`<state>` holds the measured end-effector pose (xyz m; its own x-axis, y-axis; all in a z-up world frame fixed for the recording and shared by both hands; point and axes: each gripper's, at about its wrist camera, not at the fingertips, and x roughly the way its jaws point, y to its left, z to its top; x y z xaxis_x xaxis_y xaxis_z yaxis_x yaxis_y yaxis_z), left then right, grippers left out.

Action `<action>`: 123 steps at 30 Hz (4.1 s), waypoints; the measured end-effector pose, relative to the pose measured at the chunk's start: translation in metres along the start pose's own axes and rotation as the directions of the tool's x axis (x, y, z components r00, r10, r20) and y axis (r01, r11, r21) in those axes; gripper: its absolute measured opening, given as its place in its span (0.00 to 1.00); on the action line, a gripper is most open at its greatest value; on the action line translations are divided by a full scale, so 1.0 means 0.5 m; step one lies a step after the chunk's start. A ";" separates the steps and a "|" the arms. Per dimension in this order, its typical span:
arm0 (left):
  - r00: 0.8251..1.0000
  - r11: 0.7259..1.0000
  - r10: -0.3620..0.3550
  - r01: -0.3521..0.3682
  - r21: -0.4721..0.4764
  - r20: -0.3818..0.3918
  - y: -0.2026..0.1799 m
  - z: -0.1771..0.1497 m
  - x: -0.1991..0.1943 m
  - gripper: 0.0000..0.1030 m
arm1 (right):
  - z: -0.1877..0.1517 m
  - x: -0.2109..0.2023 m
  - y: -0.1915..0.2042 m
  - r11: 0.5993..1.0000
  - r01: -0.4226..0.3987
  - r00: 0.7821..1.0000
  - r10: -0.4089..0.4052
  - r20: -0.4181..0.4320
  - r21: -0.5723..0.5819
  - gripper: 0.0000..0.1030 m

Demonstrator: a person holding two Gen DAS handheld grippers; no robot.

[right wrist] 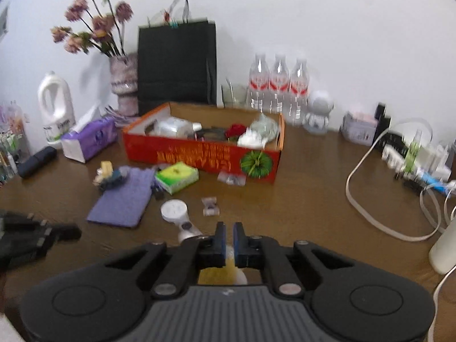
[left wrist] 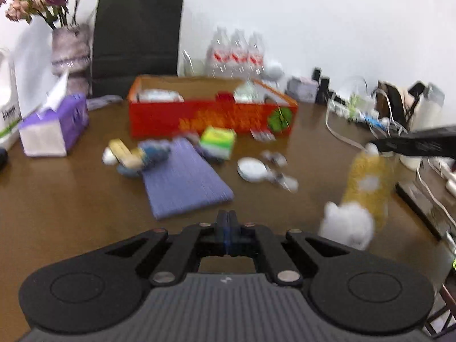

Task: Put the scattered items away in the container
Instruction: 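Grasp the white-and-yellow plush toy with the right tool and lift it, then grasp the blue snack packet with the left tool while the right tool holds the plush toy, then carry the plush toy and blue packet into the cardboard box and open both tools, then withdraw both tools from the box toward the remaining items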

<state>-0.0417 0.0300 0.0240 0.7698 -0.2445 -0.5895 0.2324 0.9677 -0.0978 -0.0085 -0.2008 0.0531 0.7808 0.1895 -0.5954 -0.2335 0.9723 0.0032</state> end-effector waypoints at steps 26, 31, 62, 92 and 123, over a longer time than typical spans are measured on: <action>0.992 0.987 0.123 -0.119 0.108 -0.027 0.155 0.151 0.179 0.04 | -0.050 0.084 0.012 0.984 -0.113 0.989 0.125 -0.078 0.139 0.61; 0.986 0.991 0.134 -0.135 0.000 0.100 0.134 0.147 0.061 0.03 | -0.055 0.100 0.028 0.988 -0.103 0.986 0.117 -0.122 0.113 0.56; 0.985 0.985 0.168 -0.170 -0.033 -0.043 0.065 0.449 0.425 0.03 | 0.392 0.473 -0.059 0.988 0.139 0.987 -0.144 -0.065 -0.072 0.43; 0.940 0.992 0.074 -0.104 -0.072 -0.332 0.197 0.429 0.429 0.44 | 0.372 0.419 -0.095 0.994 -0.109 0.920 0.091 -0.380 -0.026 0.43; 0.970 0.969 0.180 -0.147 -0.196 0.162 0.050 -0.003 -0.050 0.98 | -0.049 -0.010 0.001 0.994 -0.106 0.930 0.094 0.356 0.014 0.81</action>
<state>-0.0558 0.0605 0.0350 0.8851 -0.0726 -0.4597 -0.0048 0.9863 -0.1652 -0.0267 -0.2045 0.0361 0.9103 0.3163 -0.2670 -0.3069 0.9486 0.0775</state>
